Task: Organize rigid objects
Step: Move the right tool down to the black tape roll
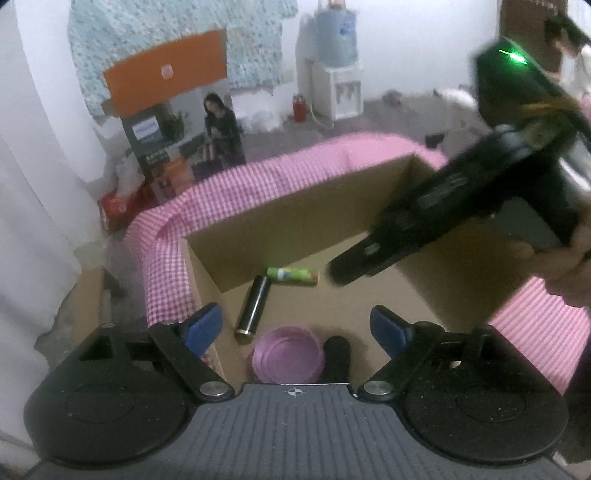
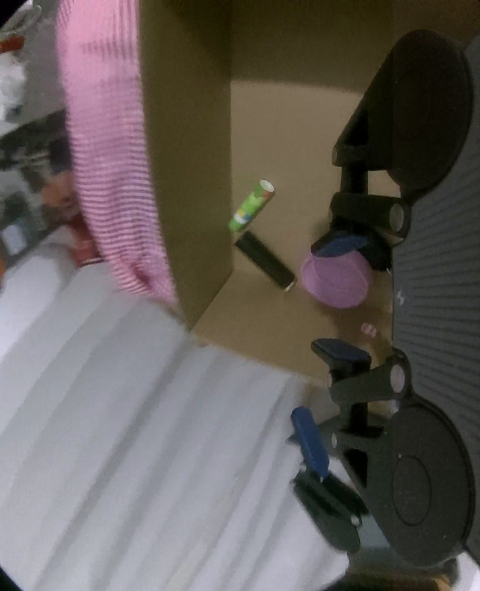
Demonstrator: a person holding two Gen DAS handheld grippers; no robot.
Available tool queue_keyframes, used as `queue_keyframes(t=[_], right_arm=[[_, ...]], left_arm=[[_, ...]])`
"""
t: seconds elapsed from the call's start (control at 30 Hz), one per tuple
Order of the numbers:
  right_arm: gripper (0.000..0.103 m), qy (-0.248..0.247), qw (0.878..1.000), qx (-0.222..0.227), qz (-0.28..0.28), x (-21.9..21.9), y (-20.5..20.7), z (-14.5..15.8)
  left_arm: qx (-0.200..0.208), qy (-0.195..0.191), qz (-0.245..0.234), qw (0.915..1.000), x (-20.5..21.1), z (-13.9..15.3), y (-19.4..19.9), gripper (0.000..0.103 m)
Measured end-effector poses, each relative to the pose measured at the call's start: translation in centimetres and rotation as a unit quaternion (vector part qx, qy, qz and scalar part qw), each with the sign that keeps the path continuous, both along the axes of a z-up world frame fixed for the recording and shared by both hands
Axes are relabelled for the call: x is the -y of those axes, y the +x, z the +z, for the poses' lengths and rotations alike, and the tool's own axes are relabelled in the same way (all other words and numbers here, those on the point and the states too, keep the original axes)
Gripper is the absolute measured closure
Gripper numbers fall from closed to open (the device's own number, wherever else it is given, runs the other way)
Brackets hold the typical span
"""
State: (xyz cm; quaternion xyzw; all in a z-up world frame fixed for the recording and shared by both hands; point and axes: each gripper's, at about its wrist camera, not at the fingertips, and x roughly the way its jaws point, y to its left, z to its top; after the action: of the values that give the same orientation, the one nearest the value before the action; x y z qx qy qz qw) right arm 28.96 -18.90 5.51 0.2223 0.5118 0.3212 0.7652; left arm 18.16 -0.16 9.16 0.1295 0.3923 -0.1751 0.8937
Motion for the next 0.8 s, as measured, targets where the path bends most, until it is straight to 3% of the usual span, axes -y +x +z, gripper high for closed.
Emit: queue_keyframes(t=[0.23,0.4,0.5,0.7,0.8], right_arm=[[0.052,0.018,0.994,0.087,-0.067,7.5,-9.1,4.2],[0.051,-0.042,0.981,0.151,-0.115,12.3,-17.1,6.7],[0.048,-0.074,0.976,0.166,-0.12,13.4,-20.8,6.8],[0.047,-0.099,0.983,0.121,-0.095,11.4,-24.2,0.8],[0.048,-0.066,0.991,0.085,-0.077,9.3,-23.8,-2.9]], left_arm=[[0.032,-0.03,0.0,0.999,-0.3,1.2,-4.8,0.014],[0.026,-0.048,-0.004,0.9985,-0.1,0.0,-7.6,0.014],[0.013,-0.048,-0.013,0.9987,0.3,-1.3,-9.1,0.014],[-0.036,-0.023,-0.043,0.9982,1.8,-5.8,-11.3,0.014],[-0.076,-0.012,-0.055,0.9955,2.6,-8.2,-11.3,0.015]])
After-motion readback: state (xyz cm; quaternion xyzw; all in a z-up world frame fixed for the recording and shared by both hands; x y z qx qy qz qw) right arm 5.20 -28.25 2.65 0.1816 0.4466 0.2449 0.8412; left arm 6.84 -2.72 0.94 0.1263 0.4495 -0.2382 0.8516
